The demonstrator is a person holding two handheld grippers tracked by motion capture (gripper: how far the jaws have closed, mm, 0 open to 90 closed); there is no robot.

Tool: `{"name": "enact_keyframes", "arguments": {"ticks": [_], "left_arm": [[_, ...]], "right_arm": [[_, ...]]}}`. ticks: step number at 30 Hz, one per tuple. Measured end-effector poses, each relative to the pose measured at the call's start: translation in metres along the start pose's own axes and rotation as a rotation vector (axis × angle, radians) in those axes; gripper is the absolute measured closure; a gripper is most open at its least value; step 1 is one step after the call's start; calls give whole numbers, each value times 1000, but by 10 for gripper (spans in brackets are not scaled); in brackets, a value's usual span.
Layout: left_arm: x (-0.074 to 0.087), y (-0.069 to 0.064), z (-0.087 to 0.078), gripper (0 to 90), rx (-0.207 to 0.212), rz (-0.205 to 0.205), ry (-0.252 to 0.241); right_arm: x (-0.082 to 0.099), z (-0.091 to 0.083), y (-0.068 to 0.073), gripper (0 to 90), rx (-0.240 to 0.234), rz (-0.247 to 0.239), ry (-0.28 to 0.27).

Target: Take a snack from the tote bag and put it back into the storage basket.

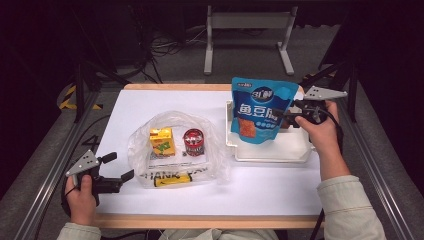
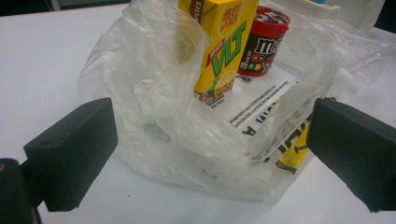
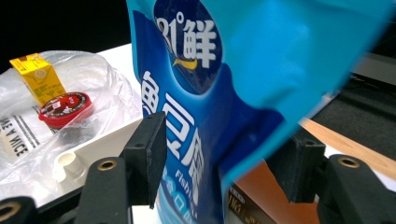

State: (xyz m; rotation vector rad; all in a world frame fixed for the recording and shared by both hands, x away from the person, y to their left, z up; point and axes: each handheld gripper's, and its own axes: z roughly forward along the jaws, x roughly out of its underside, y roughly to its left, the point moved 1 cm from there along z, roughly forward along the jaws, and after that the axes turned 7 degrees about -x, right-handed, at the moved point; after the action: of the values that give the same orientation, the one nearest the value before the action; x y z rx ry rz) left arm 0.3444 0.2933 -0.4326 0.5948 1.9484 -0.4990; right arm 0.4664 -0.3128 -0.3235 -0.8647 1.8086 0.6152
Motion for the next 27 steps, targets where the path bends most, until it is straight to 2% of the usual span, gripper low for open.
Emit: {"name": "enact_keyframes", "arguments": {"ticks": [7,9,12,15,18,20,23,27], "left_arm": [[-1,-1,2,28,1,4,-1],[0,-2,3,28,4,-2,0],[0,-2,4,28,6,1,7],[0,-2,4,28,5,3,6],[0,-2,5,28,7,1,8],[-1,-3,5,28,8,7,5],[-1,-2,4,28,10,8,4],[0,-2,4,28,10,6,7]], "right_arm": [[14,-13,3,427,37,24,7],[21,-17,6,437,70,27,17],[30,-20,9,455,89,43,20],[36,-22,15,486,117,33,28],[40,-22,19,498,120,28,22],[42,-21,22,514,102,46,31],[42,-22,23,532,104,59,29],[44,-22,26,654,99,67,64]]}}
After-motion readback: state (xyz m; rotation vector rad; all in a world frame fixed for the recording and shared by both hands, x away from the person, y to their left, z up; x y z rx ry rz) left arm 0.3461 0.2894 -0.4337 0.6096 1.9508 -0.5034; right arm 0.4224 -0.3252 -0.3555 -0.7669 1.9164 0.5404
